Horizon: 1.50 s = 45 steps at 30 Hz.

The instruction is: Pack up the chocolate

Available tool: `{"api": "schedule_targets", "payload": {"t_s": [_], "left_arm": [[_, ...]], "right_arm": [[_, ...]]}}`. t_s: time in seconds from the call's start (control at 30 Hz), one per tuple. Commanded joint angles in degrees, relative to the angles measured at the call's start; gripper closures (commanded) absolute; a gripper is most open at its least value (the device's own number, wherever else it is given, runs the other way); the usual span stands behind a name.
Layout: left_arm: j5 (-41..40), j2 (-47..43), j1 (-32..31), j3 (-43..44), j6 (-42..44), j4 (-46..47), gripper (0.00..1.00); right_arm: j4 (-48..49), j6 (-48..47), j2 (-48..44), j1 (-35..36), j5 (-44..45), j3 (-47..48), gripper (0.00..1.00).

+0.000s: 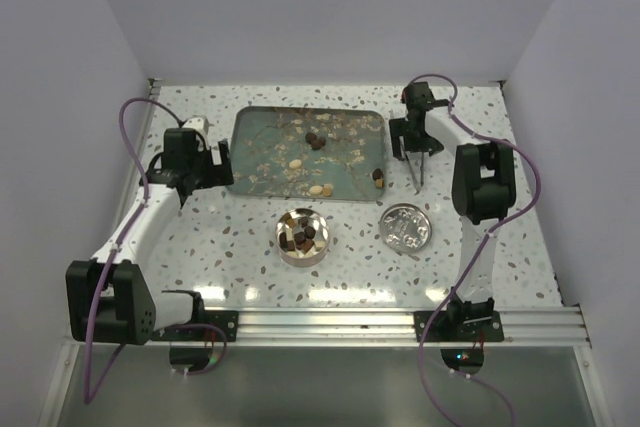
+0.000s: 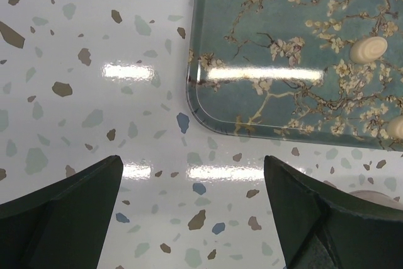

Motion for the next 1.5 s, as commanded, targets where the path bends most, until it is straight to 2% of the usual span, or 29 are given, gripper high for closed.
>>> {"api": "schedule_targets", "payload": {"t_s": [0.0, 0.13, 0.3, 0.4, 0.57, 0.63, 0.7, 0.77, 0.93, 1.17, 1.47], "left_arm": [[-1.94, -0.55, 0.52, 2.94, -0.19, 1.36, 0.00], [-2.74, -1.08, 0.52, 4.34, 0.34, 0.57, 0.00], [-2.13, -2.83, 0.52, 4.61, 1.04, 0.13, 0.00], [-0.72, -4.33, 0.52, 4.08, 1.13, 0.04, 0.00], [0.16, -6.52, 0.52, 1.97, 0.87, -0.13, 0.00], [1.74, -7.05, 0.52, 0.92, 0.69, -0.40, 0.00], [2.62, -8.19, 0.52, 0.22, 0.25, -0.49, 0.00], [3.06, -9.77, 0.44, -0.92, -0.19, -0.66, 0.00], [4.91, -13.37, 0.44, -3.56, -0.80, -1.89, 0.00], [4.29, -16.81, 0.08, -4.10, -1.16, -4.35, 0.00], [4.29, -18.74, 0.08, -2.95, -1.77, -5.85, 0.00]], "right_arm": [[-0.79, -0.37, -4.21, 0.02, 0.97, 0.20, 0.09], [-1.58, -1.51, -8.07, 0.02, 1.94, 0.20, 0.05], [-3.16, -2.30, -17.10, 0.02, 2.03, -2.26, 0.05], [-3.17, -0.55, -24.83, 0.02, -0.33, -8.13, 0.05], [-2.55, 4.63, -35.40, 0.02, -5.17, -23.69, 0.10], [-1.94, 5.78, -39.69, 0.10, -7.19, -30.87, 0.14], [-0.45, 7.54, -42.17, 0.02, -7.90, -35.11, 0.21], [-0.35, 8.85, -44.45, 0.02, -8.69, -39.08, 0.25], [0.79, 9.74, -45.61, 0.02, -7.56, -44.35, 0.37], [2.46, 12.20, -42.80, -0.07, -5.97, -45.77, 0.47], [4.83, 14.84, -39.02, -0.16, -5.80, -48.76, 0.50]]}}
